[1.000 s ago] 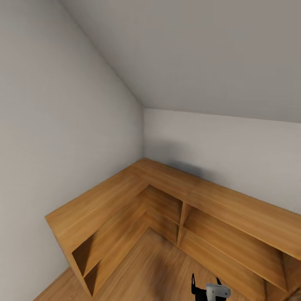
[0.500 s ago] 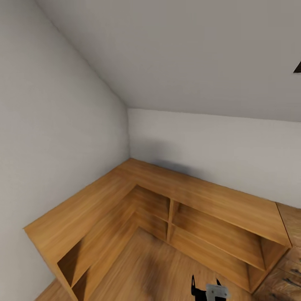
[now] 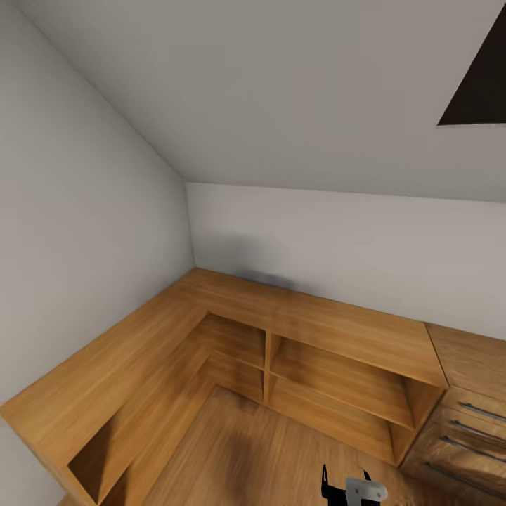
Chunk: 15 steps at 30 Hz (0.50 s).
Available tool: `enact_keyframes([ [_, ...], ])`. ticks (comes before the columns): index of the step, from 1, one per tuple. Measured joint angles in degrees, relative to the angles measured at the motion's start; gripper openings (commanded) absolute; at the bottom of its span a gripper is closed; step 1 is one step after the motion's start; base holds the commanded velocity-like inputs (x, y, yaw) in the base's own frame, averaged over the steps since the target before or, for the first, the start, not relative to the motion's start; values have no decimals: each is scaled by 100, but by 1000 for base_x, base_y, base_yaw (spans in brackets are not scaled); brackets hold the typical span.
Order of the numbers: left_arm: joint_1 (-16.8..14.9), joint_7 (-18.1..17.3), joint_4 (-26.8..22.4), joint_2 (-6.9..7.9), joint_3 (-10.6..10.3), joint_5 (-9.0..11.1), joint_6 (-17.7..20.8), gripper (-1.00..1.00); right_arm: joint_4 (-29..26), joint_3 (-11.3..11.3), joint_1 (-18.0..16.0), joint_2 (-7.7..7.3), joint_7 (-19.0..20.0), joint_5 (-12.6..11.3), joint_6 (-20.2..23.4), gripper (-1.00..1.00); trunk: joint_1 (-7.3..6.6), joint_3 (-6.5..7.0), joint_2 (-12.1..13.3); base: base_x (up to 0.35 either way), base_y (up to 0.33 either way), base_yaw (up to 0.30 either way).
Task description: In the bedroom, organize the workspace by keeping the computer under the desk, ensuring the monitor is on the desk, placing the keyboard on the desk next to the monitor, placing the mouse on the desk next to the keyboard, moving the folder from the swivel chair onto the desk next to the mouse, stacking the notebook on top of the folder with the pen on top of the notebook, and positioning the swivel chair next to the desk.
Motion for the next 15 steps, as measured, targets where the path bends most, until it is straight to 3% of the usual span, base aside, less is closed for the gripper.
enact_keyframes([
  [15, -1, 0, 0, -7, -5, 0, 0, 100, 0, -10, 0, 1, 0, -14, 2, 100, 0, 0, 0, 0, 0, -255],
])
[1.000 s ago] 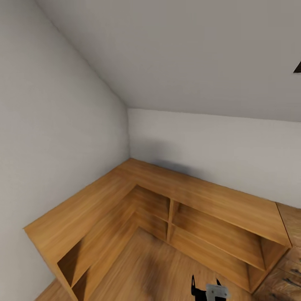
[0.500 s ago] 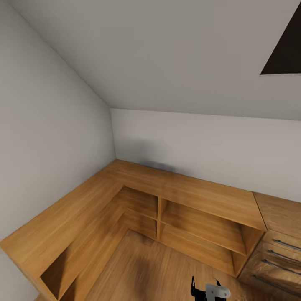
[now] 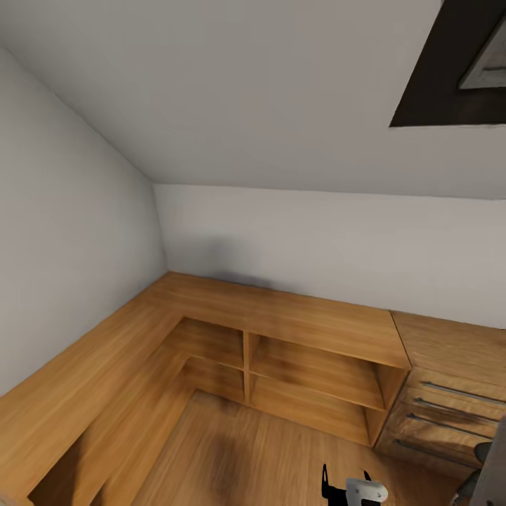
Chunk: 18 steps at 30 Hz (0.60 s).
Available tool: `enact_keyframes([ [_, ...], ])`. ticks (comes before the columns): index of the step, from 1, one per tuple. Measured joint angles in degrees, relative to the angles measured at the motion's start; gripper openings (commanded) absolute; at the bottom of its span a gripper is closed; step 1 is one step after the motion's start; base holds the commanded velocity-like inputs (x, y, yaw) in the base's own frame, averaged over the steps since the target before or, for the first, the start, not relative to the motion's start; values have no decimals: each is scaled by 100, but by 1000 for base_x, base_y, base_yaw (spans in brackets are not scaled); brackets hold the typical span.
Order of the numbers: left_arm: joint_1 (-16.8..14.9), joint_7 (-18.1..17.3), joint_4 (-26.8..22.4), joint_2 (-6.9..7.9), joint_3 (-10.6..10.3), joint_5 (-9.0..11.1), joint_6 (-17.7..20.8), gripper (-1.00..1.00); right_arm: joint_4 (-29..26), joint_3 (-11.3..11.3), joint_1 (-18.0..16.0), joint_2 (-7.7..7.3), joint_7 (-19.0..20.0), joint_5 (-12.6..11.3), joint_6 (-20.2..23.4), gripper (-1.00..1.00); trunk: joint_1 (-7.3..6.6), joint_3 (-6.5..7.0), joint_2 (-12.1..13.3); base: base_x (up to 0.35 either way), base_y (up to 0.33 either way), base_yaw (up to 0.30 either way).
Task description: In the bedroom, organize the workspace by keeping the computer under the desk, ensuring the monitor is on the desk, placing the keyboard on the desk next to the monitor, placing the mouse on the desk next to the keyboard, moving the folder from the swivel chair onto the desk next to the mouse, stacking the notebook on top of the folder with the pen on top of the notebook, and positioning the swivel chair next to the desk.
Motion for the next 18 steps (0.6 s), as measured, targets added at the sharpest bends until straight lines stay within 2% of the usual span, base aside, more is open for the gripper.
enact_keyframes([
  [8, -1, 0, 0, 0, 1, 1, -1, 100, 1, -18, -1, 34, -7, -106, 27, 100, 0, -23, 0, 0, 0, -186],
  [12, 1, 0, -1, 1, 0, 1, -2, 100, -1, -22, -1, 54, -2, -287, 91, 100, 0, -53, 0, 0, 0, -50],
  [13, 2, 0, -1, 1, 0, 1, -2, 100, -23, -28, -1, 65, 7, -497, 194, 100, 0, -62, 0, 0, 0, -10],
  [18, -1, 0, -1, 1, 0, 1, -2, 100, -37, -25, -1, 69, 14, -571, 232, 100, 0, -106, 0, 5, 0, -4],
])
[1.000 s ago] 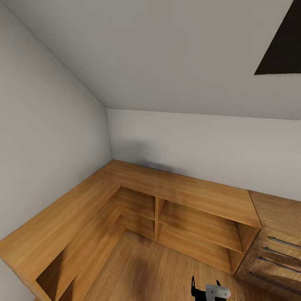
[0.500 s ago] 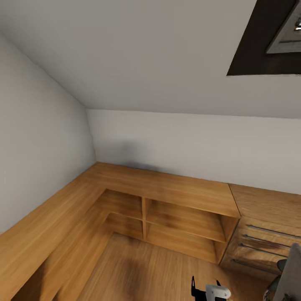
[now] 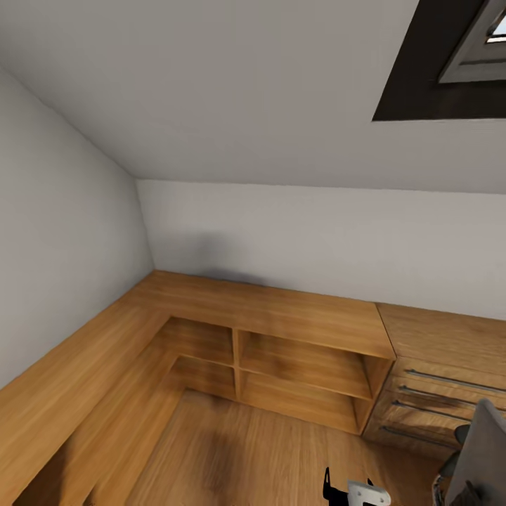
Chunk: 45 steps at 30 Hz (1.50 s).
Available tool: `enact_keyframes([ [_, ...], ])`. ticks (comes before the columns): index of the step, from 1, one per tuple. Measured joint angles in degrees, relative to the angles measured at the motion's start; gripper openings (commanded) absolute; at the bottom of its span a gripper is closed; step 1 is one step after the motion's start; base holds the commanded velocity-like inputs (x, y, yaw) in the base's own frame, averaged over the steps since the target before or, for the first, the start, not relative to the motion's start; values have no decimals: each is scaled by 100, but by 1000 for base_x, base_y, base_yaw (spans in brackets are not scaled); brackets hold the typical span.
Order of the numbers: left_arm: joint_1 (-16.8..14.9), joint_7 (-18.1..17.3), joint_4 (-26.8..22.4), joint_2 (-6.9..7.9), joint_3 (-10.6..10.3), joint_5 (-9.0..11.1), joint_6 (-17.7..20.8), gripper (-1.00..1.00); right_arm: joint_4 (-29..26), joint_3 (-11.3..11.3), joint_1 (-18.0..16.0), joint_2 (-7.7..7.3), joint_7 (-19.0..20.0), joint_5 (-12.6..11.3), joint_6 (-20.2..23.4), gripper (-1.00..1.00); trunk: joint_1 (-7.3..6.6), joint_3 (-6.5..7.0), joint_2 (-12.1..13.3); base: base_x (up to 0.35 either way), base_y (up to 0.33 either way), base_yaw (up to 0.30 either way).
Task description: In the bedroom, organize the workspace by keeping the computer under the desk, ensuring the monitor is on the desk, placing the keyboard on the desk next to the monitor, placing the mouse on the desk next to the keyboard, moving the folder from the swivel chair onto the desk next to the mouse, stacking the notebook on top of the folder with the pen on top of the notebook, and positioning the swivel chair next to the desk.
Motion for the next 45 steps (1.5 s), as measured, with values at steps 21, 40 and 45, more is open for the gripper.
enact_keyframes([
  [21, 0, 0, 2, 7, 9, -1, -2, 100, 0, 7, 1, 0, 2, -19, 10, 100, -3, -165, -2, 249, 97, -112],
  [40, 0, 8, 1, 8, 9, -1, -6, 100, 3, 16, 1, -1, 8, 15, 10, 100, 0, -168, -1, 38, 11, -295],
  [45, 0, 9, 1, 8, 9, -1, -6, 100, 3, 16, 1, -3, 6, 27, 10, 100, 0, -168, -1, 0, 0, -300],
])
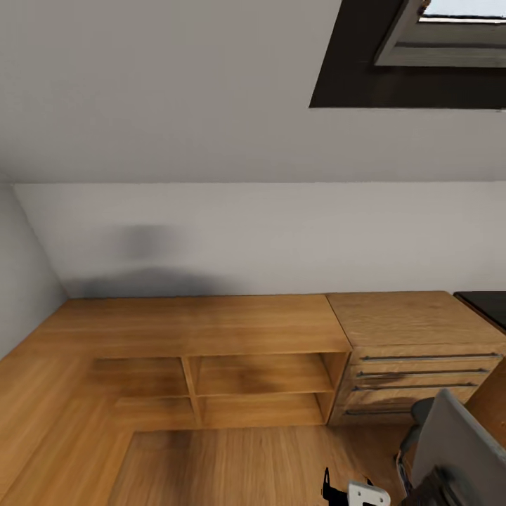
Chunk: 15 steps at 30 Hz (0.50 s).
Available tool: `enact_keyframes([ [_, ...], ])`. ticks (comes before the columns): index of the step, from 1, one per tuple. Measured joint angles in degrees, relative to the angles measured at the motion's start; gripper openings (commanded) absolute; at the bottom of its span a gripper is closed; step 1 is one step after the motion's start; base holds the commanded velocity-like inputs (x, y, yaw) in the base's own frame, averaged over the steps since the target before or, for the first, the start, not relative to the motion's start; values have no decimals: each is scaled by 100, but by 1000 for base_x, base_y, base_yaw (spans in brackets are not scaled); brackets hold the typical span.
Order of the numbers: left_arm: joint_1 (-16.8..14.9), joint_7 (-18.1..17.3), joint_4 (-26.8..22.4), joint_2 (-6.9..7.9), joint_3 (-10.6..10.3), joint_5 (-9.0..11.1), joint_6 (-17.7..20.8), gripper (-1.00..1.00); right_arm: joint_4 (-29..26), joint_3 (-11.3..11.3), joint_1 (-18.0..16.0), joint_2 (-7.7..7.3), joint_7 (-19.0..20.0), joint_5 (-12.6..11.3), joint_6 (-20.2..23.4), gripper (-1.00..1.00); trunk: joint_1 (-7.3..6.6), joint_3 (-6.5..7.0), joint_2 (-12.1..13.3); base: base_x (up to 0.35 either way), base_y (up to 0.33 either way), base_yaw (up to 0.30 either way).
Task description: In the bedroom, organize the workspace by keeping the computer under the desk, ensuring the monitor is on the desk, placing the keyboard on the desk next to the monitor, placing the mouse on the desk next to the keyboard, moving the folder from the swivel chair onto the desk next to the mouse, stacking the notebook on top of the folder with the pen on top of the notebook, and positioning the swivel chair next to the desk.
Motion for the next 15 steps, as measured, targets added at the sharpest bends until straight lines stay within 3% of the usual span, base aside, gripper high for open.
enact_keyframes([
  [6, -3, -1, 1, 0, 0, -1, -1, 100, 0, -1, 0, 2, 0, -5, 1, 100, -1, 0, 0, 43, 97, -300],
  [15, -2, -3, 1, -1, -1, -1, -2, 100, -8, -1, 0, 3, -4, -18, 2, 100, -1, -4, 0, 131, 257, -295],
])
